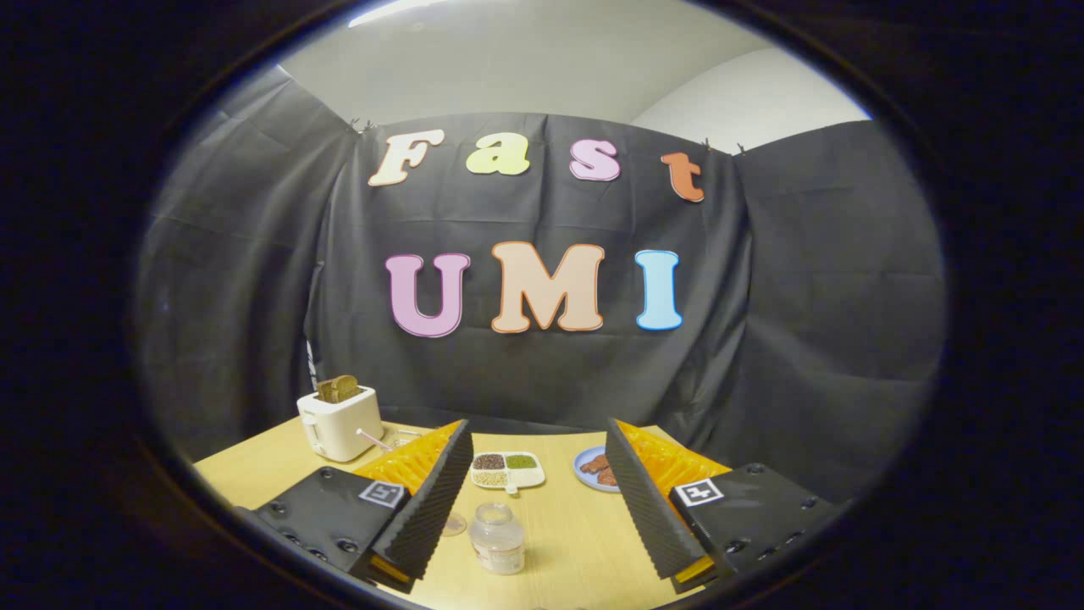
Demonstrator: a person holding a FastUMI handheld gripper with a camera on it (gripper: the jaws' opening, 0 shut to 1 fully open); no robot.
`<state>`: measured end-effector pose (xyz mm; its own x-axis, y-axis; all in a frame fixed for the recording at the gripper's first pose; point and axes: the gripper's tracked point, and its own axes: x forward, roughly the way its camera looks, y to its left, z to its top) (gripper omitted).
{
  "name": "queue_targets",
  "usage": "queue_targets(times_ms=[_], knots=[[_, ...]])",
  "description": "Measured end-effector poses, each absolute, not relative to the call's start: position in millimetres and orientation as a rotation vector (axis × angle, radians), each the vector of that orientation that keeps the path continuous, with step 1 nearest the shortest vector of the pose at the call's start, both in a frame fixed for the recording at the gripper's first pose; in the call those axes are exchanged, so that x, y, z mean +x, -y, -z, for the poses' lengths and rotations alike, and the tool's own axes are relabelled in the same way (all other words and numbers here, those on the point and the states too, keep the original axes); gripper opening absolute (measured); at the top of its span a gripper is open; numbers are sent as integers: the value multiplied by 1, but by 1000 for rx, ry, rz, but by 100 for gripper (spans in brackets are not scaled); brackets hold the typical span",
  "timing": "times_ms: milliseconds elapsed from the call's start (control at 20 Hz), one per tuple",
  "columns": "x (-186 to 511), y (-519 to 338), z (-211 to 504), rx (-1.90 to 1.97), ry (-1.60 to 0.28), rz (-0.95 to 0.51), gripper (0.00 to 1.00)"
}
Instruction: Take the bottle from table, then pour the juice into the cup, finally place the bottle on the coaster
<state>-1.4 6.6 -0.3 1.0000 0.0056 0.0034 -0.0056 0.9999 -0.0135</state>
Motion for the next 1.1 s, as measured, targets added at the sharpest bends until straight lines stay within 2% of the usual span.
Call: queue_targets(times_ms=[350, 1100], knots=[[-8, -10, 22, 8, -18, -19, 99], [-6, -20, 147, 79, -160, -90, 98]])
